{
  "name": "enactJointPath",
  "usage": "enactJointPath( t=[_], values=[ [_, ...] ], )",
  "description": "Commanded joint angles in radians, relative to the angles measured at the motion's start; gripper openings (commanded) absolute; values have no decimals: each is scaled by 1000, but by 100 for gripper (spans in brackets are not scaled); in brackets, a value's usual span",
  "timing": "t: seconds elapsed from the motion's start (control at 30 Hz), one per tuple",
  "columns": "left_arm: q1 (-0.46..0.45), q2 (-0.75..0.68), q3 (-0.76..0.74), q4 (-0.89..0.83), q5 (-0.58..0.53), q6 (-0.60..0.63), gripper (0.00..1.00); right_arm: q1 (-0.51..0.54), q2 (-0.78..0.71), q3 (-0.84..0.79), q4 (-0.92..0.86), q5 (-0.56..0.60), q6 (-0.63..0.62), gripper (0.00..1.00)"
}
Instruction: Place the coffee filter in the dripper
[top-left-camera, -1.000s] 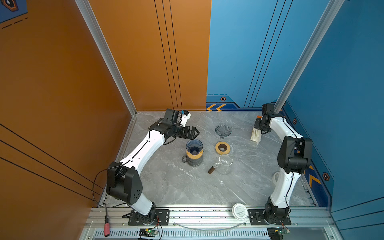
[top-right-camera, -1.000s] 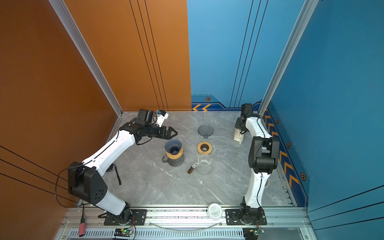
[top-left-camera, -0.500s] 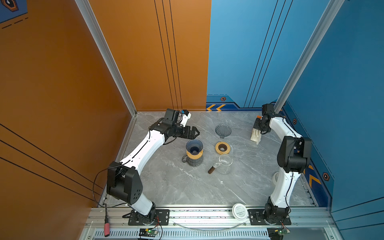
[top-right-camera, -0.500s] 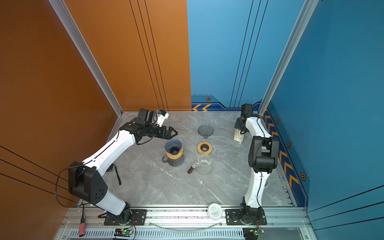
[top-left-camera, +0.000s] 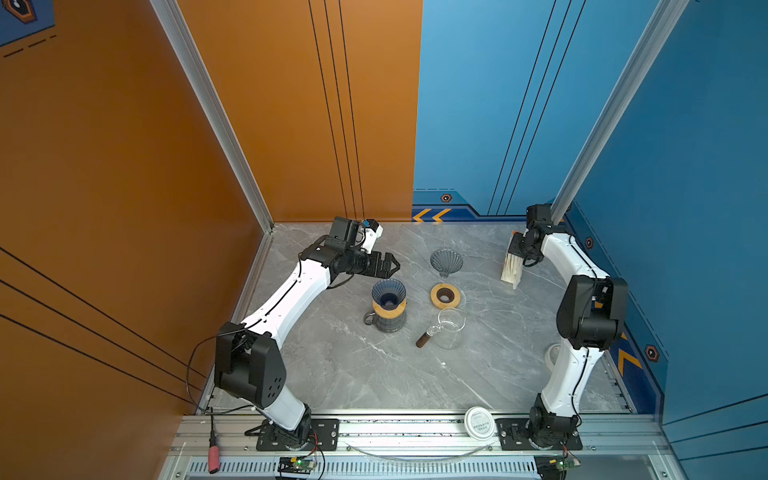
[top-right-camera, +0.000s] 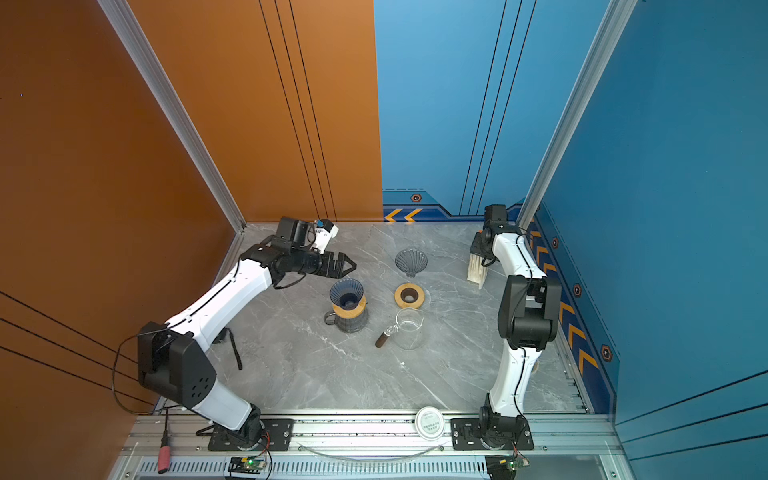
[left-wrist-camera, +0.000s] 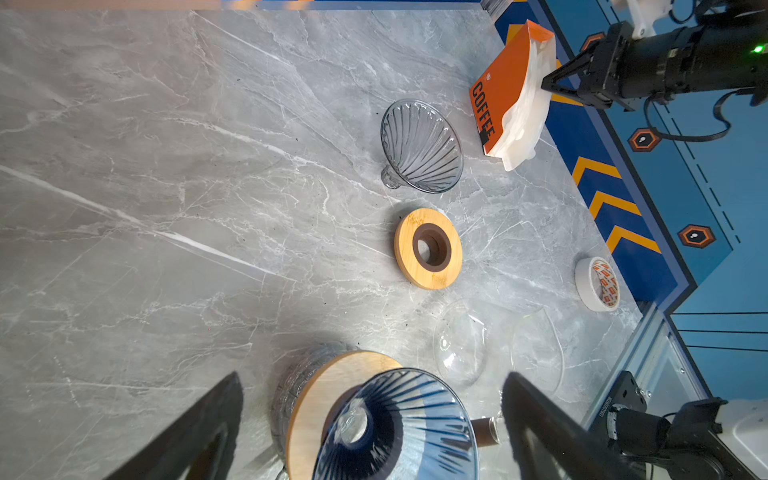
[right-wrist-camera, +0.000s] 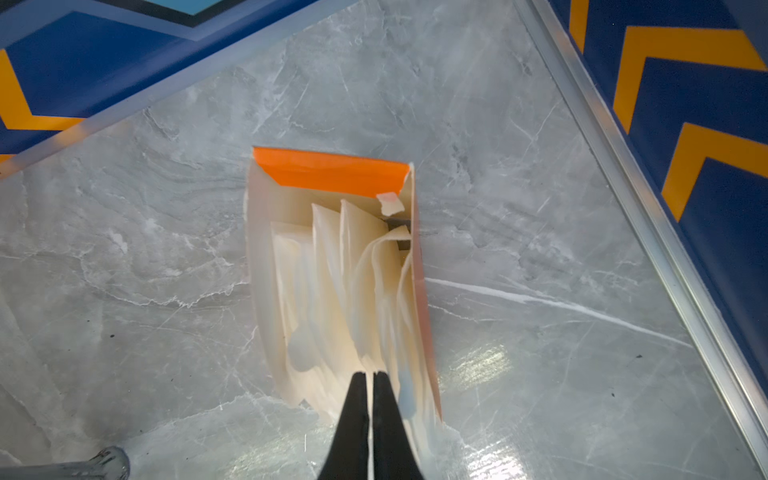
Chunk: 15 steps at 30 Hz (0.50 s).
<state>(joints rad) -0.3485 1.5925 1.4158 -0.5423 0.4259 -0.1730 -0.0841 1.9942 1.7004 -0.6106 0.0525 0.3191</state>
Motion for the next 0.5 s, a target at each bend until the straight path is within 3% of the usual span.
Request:
enactJointPath(
  t=[0.0,0.2,0.3,0.47],
  values=[
    [-10,6,26,-16,-6,6,98,5,-45,-17,-34,-13,11,1],
    [-10,5,23,-16,-8,7,98,6,-54,-41,-38,-15,14,2],
    [-10,4,26,-16,-6,7,98,6,-43,-34,-38,-12,9,11],
    [-11,7,27,-16,-5,7,98,6,-13,1,-39,-18,6,12]
  ],
)
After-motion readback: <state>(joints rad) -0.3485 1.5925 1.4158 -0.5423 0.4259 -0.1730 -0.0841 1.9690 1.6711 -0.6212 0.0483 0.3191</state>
